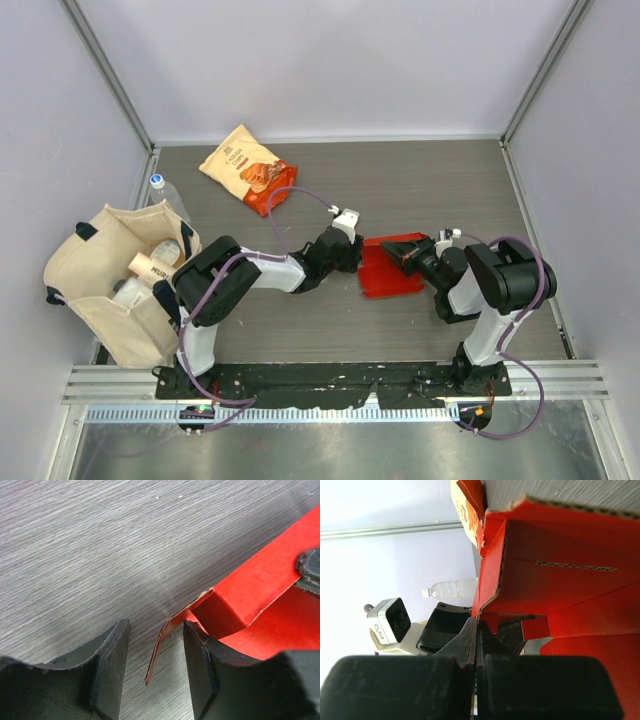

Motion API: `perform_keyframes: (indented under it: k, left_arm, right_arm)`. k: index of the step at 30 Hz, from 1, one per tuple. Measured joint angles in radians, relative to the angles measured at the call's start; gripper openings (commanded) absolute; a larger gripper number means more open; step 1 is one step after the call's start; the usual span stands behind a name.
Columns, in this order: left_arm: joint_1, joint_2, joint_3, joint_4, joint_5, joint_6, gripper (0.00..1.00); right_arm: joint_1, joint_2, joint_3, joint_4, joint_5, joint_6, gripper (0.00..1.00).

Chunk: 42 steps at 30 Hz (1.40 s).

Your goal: Fold the paper box

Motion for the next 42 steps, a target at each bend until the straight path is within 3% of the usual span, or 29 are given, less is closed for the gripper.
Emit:
perform_keyframes:
  k: [7, 11, 17, 20, 24, 29, 33, 42]
  left_arm:
    - [0.000, -0.069, -0.085, 0.001, -0.003, 0.007, 0.66]
    - [0.003, -0.184, -0.198, -0.015, 0.005, 0.003, 0.49]
    - [0.082, -0.313, -0.280, -0.010, 0.078, -0.034, 0.45]
    - [0.132, -0.300, -0.249, -0.034, 0.072, -0.048, 0.43]
    - [0.150, -0.195, -0.095, -0.097, 0.052, -0.048, 0.41]
    - [0.146, -0.049, 0.072, -0.113, 0.107, -0.035, 0.31]
    - [0.129, -0.027, 0.069, -0.122, 0.165, -0.021, 0.25]
    - [0.019, -0.027, 0.040, -0.136, 0.237, -0.025, 0.25]
  right_arm:
    - [0.000, -0.023, -0.002, -0.022, 0.004, -0.006, 0.01]
    - [0.002, -0.037, -0.002, -0.040, 0.005, -0.014, 0.01]
    - [0.002, -0.045, -0.002, -0.051, 0.005, -0.021, 0.01]
    - [0.002, -0.045, -0.002, -0.051, 0.005, -0.024, 0.01]
    - [0.002, -0.049, -0.002, -0.056, 0.005, -0.025, 0.01]
    - [0.002, -0.049, -0.002, -0.056, 0.005, -0.026, 0.01]
    - [0.002, -0.049, -0.002, -0.056, 0.005, -0.026, 0.01]
    - [0.002, -0.049, -0.007, -0.055, 0.017, -0.023, 0.01]
